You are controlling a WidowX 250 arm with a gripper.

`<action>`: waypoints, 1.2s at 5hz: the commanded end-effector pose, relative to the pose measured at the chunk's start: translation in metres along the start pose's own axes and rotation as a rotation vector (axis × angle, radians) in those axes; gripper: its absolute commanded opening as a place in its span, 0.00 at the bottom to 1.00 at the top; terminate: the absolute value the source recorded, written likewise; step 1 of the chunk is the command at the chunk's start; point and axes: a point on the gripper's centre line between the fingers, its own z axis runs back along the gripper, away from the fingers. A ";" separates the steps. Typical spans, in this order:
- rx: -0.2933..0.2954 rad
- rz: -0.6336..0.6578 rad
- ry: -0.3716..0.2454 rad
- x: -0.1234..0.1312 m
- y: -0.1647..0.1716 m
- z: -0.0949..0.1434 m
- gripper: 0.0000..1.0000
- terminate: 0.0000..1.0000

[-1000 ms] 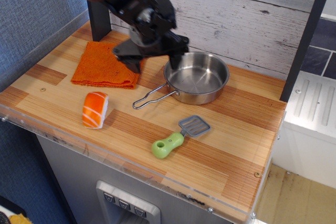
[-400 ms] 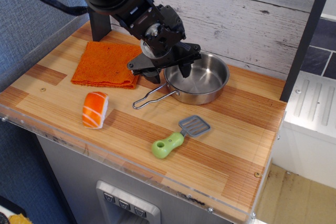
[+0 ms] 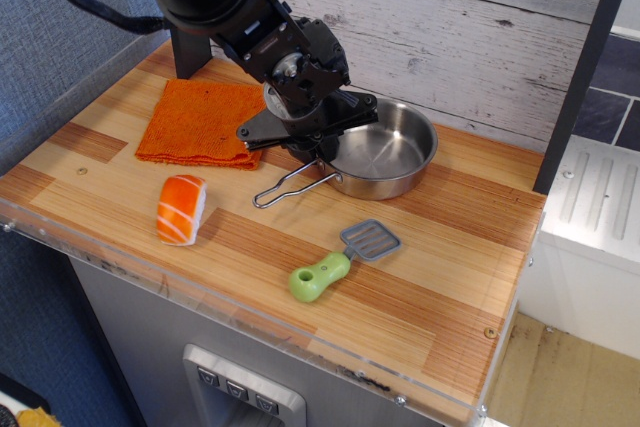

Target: Place the pot to the right of the green spatula

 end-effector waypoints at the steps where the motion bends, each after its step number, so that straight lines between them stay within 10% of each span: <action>1: -0.048 -0.015 -0.077 0.022 -0.012 0.029 0.00 0.00; 6: -0.189 -0.114 -0.059 -0.027 -0.051 0.088 0.00 0.00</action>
